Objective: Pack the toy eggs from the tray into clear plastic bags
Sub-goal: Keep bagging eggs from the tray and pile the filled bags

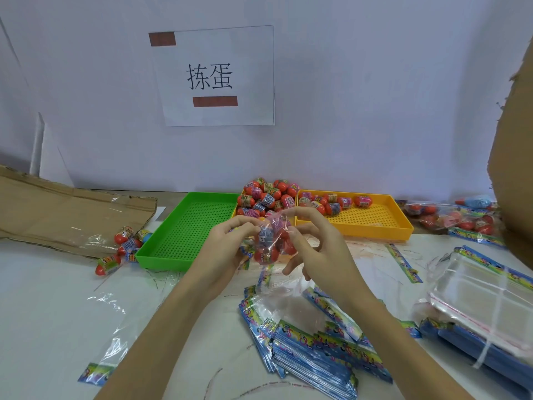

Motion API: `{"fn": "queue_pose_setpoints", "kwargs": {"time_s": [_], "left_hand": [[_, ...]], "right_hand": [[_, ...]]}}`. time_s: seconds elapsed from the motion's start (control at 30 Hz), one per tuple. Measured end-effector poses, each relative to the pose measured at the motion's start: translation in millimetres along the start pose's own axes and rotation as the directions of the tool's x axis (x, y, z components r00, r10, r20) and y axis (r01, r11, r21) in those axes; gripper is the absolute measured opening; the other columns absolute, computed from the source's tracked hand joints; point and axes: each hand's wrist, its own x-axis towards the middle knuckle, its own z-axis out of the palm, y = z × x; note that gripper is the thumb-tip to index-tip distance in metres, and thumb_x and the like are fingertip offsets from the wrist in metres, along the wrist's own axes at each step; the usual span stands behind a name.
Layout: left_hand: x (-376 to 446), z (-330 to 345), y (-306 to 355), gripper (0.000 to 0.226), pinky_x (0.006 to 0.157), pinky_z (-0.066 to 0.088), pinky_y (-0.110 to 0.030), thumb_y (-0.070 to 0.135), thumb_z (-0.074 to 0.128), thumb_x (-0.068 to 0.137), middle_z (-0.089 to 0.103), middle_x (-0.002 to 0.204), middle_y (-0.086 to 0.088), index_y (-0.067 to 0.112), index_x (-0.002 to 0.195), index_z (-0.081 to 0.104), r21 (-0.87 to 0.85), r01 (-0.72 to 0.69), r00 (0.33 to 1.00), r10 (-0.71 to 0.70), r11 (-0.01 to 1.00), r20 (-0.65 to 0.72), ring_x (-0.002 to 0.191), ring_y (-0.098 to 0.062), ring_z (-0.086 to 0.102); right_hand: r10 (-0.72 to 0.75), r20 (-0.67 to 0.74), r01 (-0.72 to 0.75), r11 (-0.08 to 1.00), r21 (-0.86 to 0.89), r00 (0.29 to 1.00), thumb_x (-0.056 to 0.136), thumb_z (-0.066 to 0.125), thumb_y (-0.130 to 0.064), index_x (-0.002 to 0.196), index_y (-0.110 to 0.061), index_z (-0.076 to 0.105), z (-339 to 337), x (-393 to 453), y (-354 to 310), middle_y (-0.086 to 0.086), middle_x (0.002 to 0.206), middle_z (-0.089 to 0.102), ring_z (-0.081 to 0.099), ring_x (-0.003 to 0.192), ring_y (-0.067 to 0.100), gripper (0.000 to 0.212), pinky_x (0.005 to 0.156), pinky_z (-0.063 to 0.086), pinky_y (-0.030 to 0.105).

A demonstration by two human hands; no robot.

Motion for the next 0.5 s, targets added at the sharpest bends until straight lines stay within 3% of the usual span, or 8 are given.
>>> {"fn": "queue_pose_setpoints", "kwargs": {"time_s": [0.13,0.27,0.37,0.5], "left_hand": [[0.6,-3.9,0.6,0.009,0.069,0.059,-0.026,0.010,0.071,0.094,0.077,0.099,-0.008,0.007,0.099,0.078,-0.032,-0.005,0.999,0.006,0.999,0.039,0.083,-0.015,0.071],[0.2,-4.9,-1.8,0.040,0.086,0.058,-0.037,0.032,0.088,0.076,0.075,0.106,-0.015,0.008,0.106,0.079,0.007,-0.004,0.995,0.004,1.000,0.095,0.094,-0.020,0.071],[0.8,-3.3,-3.0,0.037,0.081,0.060,-0.033,0.035,0.090,0.072,0.074,0.098,-0.010,0.011,0.099,0.080,0.021,-0.027,0.996,0.025,0.999,0.090,0.088,-0.016,0.071],[0.9,-3.5,-4.3,0.029,0.075,0.056,-0.023,0.033,0.089,0.077,0.075,0.091,-0.003,0.011,0.092,0.078,0.166,-0.144,0.989,0.139,0.976,0.039,0.085,-0.013,0.070]], "right_hand": [[0.064,0.082,-0.068,0.997,0.042,0.995,0.105,0.058,-0.025,0.126,-0.039,0.065,-3.2,1.5,-1.2,-0.014,0.100,0.071,0.073,0.059,0.025,0.026,0.042,0.047,0.024],[0.109,0.074,-0.114,0.990,0.077,0.991,0.103,0.064,-0.026,0.117,-0.045,0.070,-9.0,2.8,-0.4,-0.004,0.109,0.072,0.067,0.055,0.021,0.025,0.046,0.044,0.024],[0.111,0.048,-0.114,0.991,0.070,0.993,0.103,0.062,-0.028,0.124,-0.040,0.067,-9.9,4.2,2.8,-0.003,0.113,0.070,0.065,0.054,0.021,0.024,0.046,0.044,0.023],[0.061,0.082,-0.058,0.998,-0.035,0.995,0.107,0.055,-0.025,0.129,-0.034,0.060,-7.2,3.1,4.7,-0.007,0.116,0.066,0.067,0.054,0.022,0.025,0.044,0.043,0.018]]}}
